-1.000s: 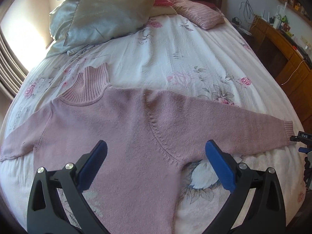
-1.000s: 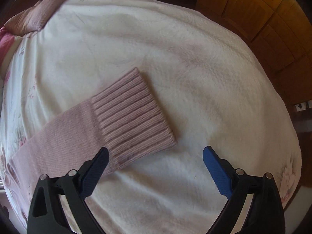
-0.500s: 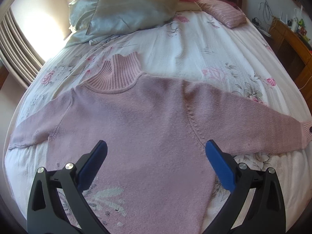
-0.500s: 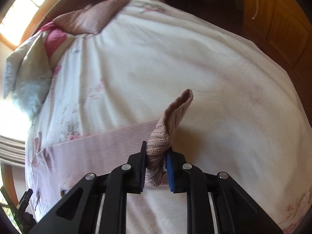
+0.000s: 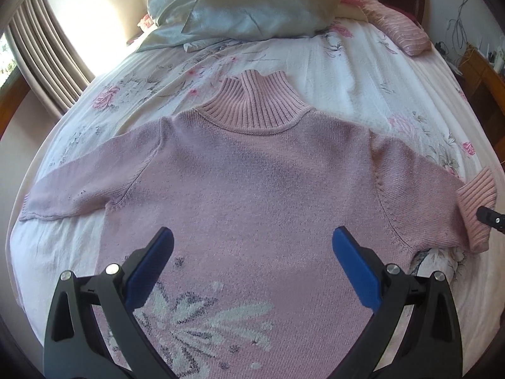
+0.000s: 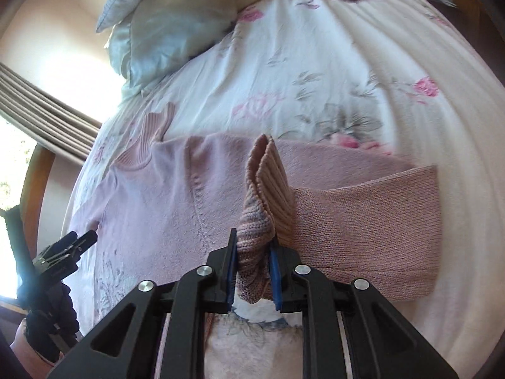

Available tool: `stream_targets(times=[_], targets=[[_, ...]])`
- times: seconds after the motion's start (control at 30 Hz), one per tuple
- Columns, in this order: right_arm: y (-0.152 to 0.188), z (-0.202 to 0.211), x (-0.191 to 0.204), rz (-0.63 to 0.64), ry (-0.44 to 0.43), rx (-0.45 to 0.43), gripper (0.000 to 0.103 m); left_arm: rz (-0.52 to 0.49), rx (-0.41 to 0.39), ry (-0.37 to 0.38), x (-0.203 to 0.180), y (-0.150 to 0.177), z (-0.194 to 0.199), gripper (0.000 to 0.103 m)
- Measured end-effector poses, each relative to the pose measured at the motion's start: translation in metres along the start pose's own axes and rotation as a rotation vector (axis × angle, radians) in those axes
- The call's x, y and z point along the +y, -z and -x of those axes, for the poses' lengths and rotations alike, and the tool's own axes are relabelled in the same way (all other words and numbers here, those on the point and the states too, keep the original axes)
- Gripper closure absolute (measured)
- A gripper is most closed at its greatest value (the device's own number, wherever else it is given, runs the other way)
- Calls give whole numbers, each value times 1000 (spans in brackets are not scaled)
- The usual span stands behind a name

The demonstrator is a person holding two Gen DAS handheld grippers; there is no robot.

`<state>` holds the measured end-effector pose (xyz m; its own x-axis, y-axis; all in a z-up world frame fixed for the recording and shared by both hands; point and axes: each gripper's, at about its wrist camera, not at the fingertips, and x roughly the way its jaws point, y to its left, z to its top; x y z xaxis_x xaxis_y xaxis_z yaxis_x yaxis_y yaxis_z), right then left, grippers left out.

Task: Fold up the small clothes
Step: 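Carry the cuff across the sweater body and open the right gripper, then grasp the folded cuff with the left gripper, straighten it across the body, release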

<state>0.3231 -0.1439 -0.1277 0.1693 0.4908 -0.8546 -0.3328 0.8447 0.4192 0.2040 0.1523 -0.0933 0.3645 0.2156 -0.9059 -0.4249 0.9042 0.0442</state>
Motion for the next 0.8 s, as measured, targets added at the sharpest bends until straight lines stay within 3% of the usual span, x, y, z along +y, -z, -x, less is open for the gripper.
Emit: stream_targets(times=[0.1, 0.13, 0.2, 0.23, 0.33, 0.57, 0.8], targets=[[7, -30, 16, 23, 20, 52, 84, -4, 14, 20, -3, 0, -3, 3], [9, -37, 18, 26, 15, 66, 81, -10, 18, 28, -6, 1, -4, 3], [17, -42, 19, 25, -8, 81, 65, -23, 31, 53, -14, 1, -7, 3], [21, -39, 20, 25, -34, 77, 64, -28, 38, 71, -20, 1, -7, 3], [37, -20, 17, 45, -74, 45, 62, -47, 55, 134, -41, 3, -9, 3], [85, 27, -36, -27, 27, 7, 60, -114, 161, 260, -113, 15, -35, 3], [130, 50, -76, -122, 50, -10, 60, -182, 242, 240, -166, 19, -75, 4]])
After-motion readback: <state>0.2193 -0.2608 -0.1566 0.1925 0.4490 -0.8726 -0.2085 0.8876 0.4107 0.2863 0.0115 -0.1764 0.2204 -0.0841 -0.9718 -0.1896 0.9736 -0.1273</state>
